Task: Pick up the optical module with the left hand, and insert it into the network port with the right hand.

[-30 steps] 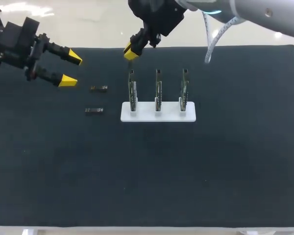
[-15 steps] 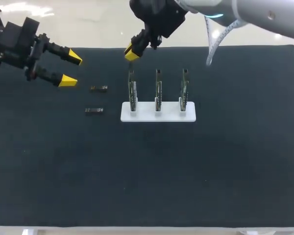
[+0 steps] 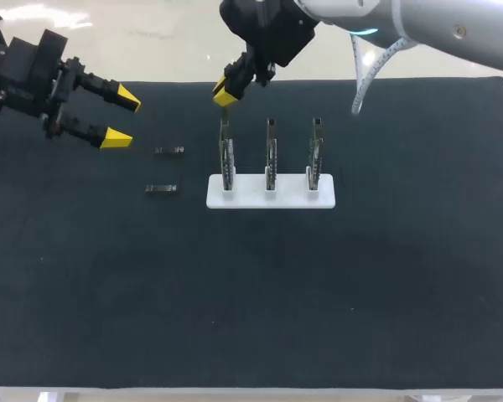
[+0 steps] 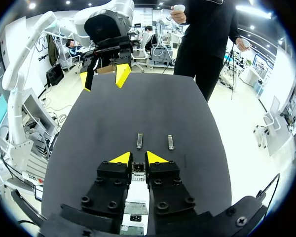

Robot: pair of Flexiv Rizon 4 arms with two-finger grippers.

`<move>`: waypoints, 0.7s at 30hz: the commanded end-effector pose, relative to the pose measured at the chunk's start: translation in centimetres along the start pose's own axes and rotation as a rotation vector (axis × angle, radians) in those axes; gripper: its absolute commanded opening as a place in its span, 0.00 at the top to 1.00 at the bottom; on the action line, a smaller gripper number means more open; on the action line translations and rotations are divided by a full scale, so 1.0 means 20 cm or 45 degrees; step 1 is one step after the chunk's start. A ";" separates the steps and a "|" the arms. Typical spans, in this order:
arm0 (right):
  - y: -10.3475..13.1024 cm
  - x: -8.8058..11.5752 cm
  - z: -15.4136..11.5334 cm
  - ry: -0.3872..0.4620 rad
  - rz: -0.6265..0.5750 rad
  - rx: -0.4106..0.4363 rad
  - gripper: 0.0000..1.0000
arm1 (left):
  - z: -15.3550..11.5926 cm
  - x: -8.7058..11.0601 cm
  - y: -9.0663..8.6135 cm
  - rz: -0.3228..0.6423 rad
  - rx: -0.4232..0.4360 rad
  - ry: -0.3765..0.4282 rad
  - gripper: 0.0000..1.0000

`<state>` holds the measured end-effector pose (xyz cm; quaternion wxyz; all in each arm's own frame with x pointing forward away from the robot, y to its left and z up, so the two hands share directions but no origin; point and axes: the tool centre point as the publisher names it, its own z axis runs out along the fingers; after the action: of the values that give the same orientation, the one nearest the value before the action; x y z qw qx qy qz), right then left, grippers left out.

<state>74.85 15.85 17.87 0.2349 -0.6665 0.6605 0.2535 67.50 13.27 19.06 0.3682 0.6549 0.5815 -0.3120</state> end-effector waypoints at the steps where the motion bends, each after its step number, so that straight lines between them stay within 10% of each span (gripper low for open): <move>1: 0.00 -0.01 0.02 0.008 -0.001 0.006 1.00 | 0.00 0.00 0.00 0.000 -0.004 0.004 0.00; 9: -0.01 -0.03 0.01 -0.013 0.047 0.025 1.00 | 0.00 0.00 0.00 0.000 -0.004 0.004 0.00; 10: 0.00 -0.04 0.00 -0.007 0.055 0.033 0.25 | 0.00 0.00 0.00 0.000 -0.004 0.004 0.00; 11: 0.00 -0.05 -0.01 -0.005 0.049 0.031 0.00 | 0.00 0.00 0.00 0.000 -0.004 0.004 0.00; 19: 0.00 -0.12 -0.08 0.043 0.081 0.018 0.00 | 0.00 0.00 0.00 0.000 -0.004 0.004 0.00; 20: 0.00 -0.12 -0.08 0.044 0.082 0.017 0.57 | 0.00 0.00 0.00 0.000 -0.004 0.004 0.00; 21: 0.00 -0.12 -0.08 0.044 0.089 0.025 0.93 | 0.00 0.00 0.00 0.000 -0.004 0.004 0.00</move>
<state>74.81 16.50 20.53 0.2217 -0.6463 0.6877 0.2454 67.50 13.26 19.06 0.3682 0.6549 0.5815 -0.3120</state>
